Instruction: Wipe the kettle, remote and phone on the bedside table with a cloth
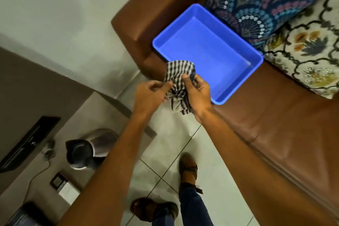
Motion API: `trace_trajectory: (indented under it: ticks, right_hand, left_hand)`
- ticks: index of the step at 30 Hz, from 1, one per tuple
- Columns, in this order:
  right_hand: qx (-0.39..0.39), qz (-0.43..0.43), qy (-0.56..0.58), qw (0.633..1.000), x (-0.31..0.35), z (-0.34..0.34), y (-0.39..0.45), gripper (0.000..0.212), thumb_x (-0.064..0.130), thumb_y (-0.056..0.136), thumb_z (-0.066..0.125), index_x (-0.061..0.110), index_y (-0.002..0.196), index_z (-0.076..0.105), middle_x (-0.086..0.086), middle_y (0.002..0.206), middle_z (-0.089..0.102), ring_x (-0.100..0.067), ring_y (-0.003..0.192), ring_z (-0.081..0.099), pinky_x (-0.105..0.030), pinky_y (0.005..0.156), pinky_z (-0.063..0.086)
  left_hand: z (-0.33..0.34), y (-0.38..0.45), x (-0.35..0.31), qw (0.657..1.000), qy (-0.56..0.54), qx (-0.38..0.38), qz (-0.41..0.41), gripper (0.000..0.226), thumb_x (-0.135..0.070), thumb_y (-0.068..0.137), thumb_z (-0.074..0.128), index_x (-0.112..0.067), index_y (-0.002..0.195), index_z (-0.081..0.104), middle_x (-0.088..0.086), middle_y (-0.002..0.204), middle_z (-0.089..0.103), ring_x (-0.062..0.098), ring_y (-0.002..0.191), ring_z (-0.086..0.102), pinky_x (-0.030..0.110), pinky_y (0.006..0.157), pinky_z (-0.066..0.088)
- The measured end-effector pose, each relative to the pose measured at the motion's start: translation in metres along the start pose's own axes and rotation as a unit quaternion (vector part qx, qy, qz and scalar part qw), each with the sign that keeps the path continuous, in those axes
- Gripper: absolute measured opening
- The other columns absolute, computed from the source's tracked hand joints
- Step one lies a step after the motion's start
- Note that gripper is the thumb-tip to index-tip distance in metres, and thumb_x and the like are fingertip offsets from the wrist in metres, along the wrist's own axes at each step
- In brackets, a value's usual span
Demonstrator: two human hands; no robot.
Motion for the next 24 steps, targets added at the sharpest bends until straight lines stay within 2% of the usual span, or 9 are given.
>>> trace_trajectory:
  ticks: [3, 6, 8, 11, 14, 17, 20, 22, 24]
  right_hand:
    - [-0.109, 0.011, 0.013, 0.994, 0.006, -0.048, 0.035, 0.031, 0.018, 0.110, 0.060, -0.006, 0.130, 0.064, -0.027, 0.128, 0.074, -0.037, 0.117, 0.073, -0.055, 0.106, 0.058]
    - [-0.201, 0.016, -0.044, 0.979, 0.016, -0.092, 0.069, 0.032, 0.019, 0.111, 0.056, -0.002, 0.135, 0.061, -0.024, 0.133, 0.071, -0.025, 0.106, 0.066, -0.046, 0.102, 0.058]
    - [-0.224, 0.024, -0.113, 0.968, 0.020, -0.112, 0.090, 0.034, 0.024, 0.112, 0.054, 0.002, 0.138, 0.057, -0.019, 0.135, 0.070, -0.023, 0.103, 0.062, -0.034, 0.088, 0.052]
    - [-0.239, 0.055, -0.209, 0.947, 0.017, -0.132, 0.118, 0.038, 0.026, 0.112, 0.051, 0.003, 0.142, 0.053, -0.020, 0.133, 0.068, -0.034, 0.111, 0.066, -0.033, 0.082, 0.043]
    - [-0.211, 0.112, -0.268, 0.933, 0.002, -0.138, 0.136, 0.052, 0.022, 0.109, 0.053, 0.000, 0.154, 0.037, -0.024, 0.150, 0.057, -0.041, 0.134, 0.059, -0.041, 0.099, 0.049]
    - [-0.209, 0.145, -0.266, 0.930, -0.013, -0.134, 0.143, 0.069, 0.008, 0.103, 0.060, -0.005, 0.161, 0.024, -0.023, 0.164, 0.040, -0.039, 0.150, 0.044, -0.040, 0.121, 0.038]
    - [-0.254, 0.105, -0.255, 0.927, -0.013, -0.124, 0.137, 0.097, 0.004, 0.097, 0.072, 0.002, 0.169, 0.006, -0.020, 0.174, 0.019, -0.037, 0.158, 0.029, -0.039, 0.126, 0.031]
    - [-0.257, 0.015, -0.243, 0.935, 0.003, -0.111, 0.126, 0.082, 0.020, 0.106, 0.064, 0.012, 0.170, 0.015, -0.014, 0.175, 0.023, -0.037, 0.158, 0.031, -0.038, 0.120, 0.042]
    - [-0.288, -0.027, -0.241, 0.926, 0.009, -0.108, 0.111, 0.063, 0.041, 0.111, 0.052, 0.018, 0.166, 0.032, -0.009, 0.171, 0.036, -0.033, 0.155, 0.039, -0.042, 0.117, 0.047]
  left_hand:
    - [0.044, 0.015, -0.005, 0.999, 0.038, 0.024, 0.015, 0.029, -0.036, 0.088, 0.082, -0.008, 0.096, 0.078, 0.006, 0.084, 0.079, 0.013, 0.069, 0.070, 0.027, 0.068, 0.058]
    - [0.077, 0.029, -0.008, 0.997, 0.056, 0.041, 0.025, 0.033, -0.039, 0.089, 0.081, -0.008, 0.099, 0.076, 0.009, 0.092, 0.079, 0.017, 0.078, 0.072, 0.031, 0.075, 0.060]
    - [0.090, 0.037, -0.007, 0.994, 0.085, 0.050, 0.038, 0.032, -0.038, 0.091, 0.079, -0.008, 0.101, 0.076, 0.008, 0.094, 0.079, 0.017, 0.083, 0.072, 0.033, 0.080, 0.061]
    - [0.103, 0.050, -0.005, 0.991, 0.106, 0.057, 0.057, 0.029, -0.036, 0.093, 0.077, -0.008, 0.100, 0.075, 0.005, 0.089, 0.076, 0.016, 0.081, 0.070, 0.036, 0.082, 0.062]
    - [0.109, 0.064, 0.001, 0.986, 0.138, 0.068, 0.061, 0.029, -0.034, 0.093, 0.077, -0.007, 0.102, 0.075, 0.003, 0.089, 0.075, 0.018, 0.085, 0.072, 0.035, 0.085, 0.062]
    - [0.111, 0.076, 0.003, 0.978, 0.177, 0.085, 0.070, 0.029, -0.033, 0.095, 0.075, -0.007, 0.108, 0.073, 0.001, 0.095, 0.073, 0.018, 0.091, 0.073, 0.024, 0.080, 0.058]
    - [0.106, 0.084, 0.009, 0.974, 0.198, 0.082, 0.074, 0.030, -0.032, 0.096, 0.073, -0.009, 0.116, 0.070, -0.002, 0.100, 0.070, 0.015, 0.093, 0.069, 0.012, 0.072, 0.048]
    - [0.099, 0.086, 0.007, 0.969, 0.214, 0.090, 0.080, 0.032, -0.029, 0.097, 0.072, -0.009, 0.122, 0.068, 0.003, 0.109, 0.072, 0.020, 0.101, 0.070, 0.018, 0.078, 0.052]
    - [0.092, 0.081, 0.000, 0.960, 0.242, 0.107, 0.091, 0.038, -0.025, 0.098, 0.070, -0.007, 0.131, 0.065, 0.012, 0.127, 0.071, 0.028, 0.117, 0.068, 0.031, 0.096, 0.056]
Point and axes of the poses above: each hand's wrist, its own y-axis towards the middle knuckle, its own z-axis out of the palm, x = y × z, the point moved 5 cm from there along y, towards the middle knuckle
